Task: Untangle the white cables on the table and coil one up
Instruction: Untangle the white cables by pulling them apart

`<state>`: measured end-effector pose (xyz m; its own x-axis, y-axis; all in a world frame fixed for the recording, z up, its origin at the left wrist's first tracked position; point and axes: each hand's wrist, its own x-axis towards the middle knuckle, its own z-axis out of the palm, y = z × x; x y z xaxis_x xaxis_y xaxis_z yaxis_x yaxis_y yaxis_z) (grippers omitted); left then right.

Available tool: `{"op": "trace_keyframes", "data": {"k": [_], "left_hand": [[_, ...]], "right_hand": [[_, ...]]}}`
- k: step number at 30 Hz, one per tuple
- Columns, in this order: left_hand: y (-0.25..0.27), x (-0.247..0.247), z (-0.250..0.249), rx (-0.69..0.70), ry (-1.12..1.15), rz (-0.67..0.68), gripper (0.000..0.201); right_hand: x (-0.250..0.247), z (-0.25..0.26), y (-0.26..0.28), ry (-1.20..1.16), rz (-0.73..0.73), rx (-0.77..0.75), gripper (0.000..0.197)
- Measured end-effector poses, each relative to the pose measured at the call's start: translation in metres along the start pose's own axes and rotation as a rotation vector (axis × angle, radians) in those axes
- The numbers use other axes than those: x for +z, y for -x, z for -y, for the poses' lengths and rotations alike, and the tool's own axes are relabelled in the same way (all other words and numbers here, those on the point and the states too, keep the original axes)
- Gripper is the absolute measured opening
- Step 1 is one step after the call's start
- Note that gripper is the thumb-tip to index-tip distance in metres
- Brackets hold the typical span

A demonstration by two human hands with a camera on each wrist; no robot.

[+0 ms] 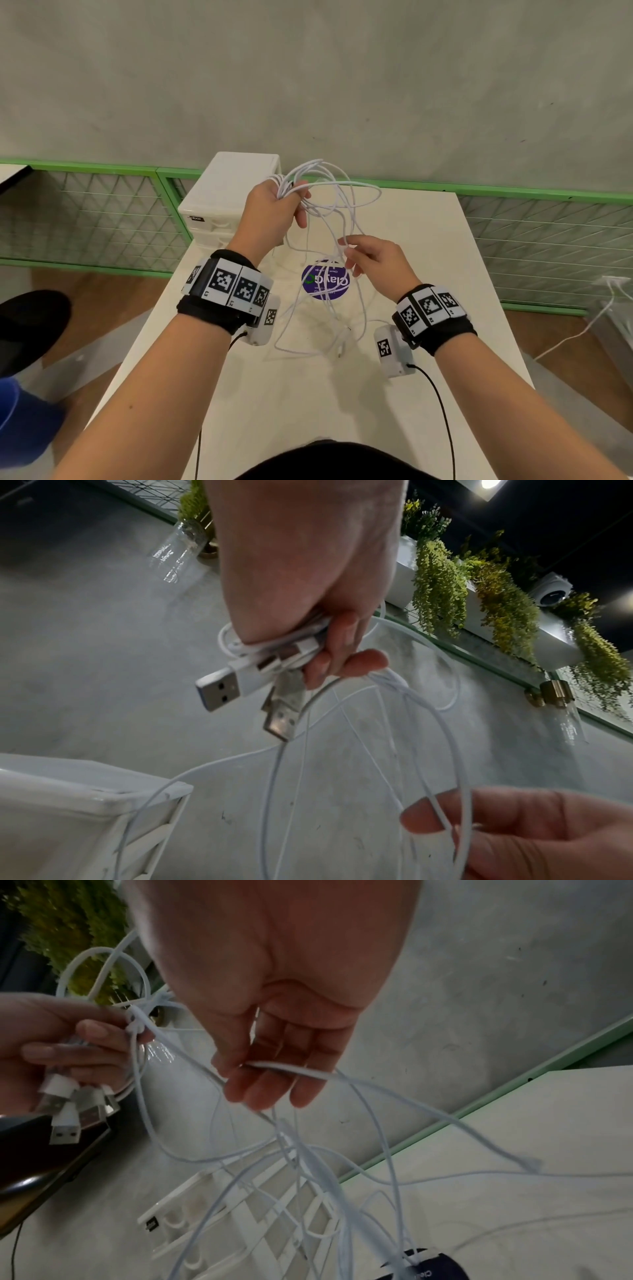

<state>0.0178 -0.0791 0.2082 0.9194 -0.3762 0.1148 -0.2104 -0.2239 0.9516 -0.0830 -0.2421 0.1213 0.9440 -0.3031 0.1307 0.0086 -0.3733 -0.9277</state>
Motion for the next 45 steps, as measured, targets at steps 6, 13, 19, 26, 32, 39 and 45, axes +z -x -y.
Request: {"op": "trace_keyframes", "data": {"k": [6,13,19,26,32,39,45], "left_hand": [[0.004,-0.003,0.002,-0.023,-0.009,0.071,0.029],[0.003,-0.001,0.01,-0.08,-0.107,0.08,0.032],[0.007,0.005,0.009,-0.017,-0.258,0.15,0.02],[0.009,0.016,0.014,0.054,-0.357,0.029,0.018],[0.015,0.021,0.012,0.124,-0.424,0.101,0.01],[0.019,0.029,0.014,0.055,-0.257,0.1,0.027],[0.018,0.029,0.021,-0.008,-0.109,0.019,0.017]], "right_hand": [[-0.013,0.009,-0.002,-0.079,-0.132,-0.048,0.027],[-0.014,0.022,-0.001,-0.204,-0.137,-0.042,0.02],[-0.003,0.022,-0.001,-0.206,-0.076,0.065,0.016],[0.003,0.028,0.002,-0.173,0.028,0.072,0.019],[0.0,0.03,-0.003,-0.012,0.128,0.058,0.023],[0.004,0.028,-0.006,-0.195,-0.155,0.048,0.023],[-0.001,0.027,-0.008,-0.106,-0.045,-0.077,0.032]]}}
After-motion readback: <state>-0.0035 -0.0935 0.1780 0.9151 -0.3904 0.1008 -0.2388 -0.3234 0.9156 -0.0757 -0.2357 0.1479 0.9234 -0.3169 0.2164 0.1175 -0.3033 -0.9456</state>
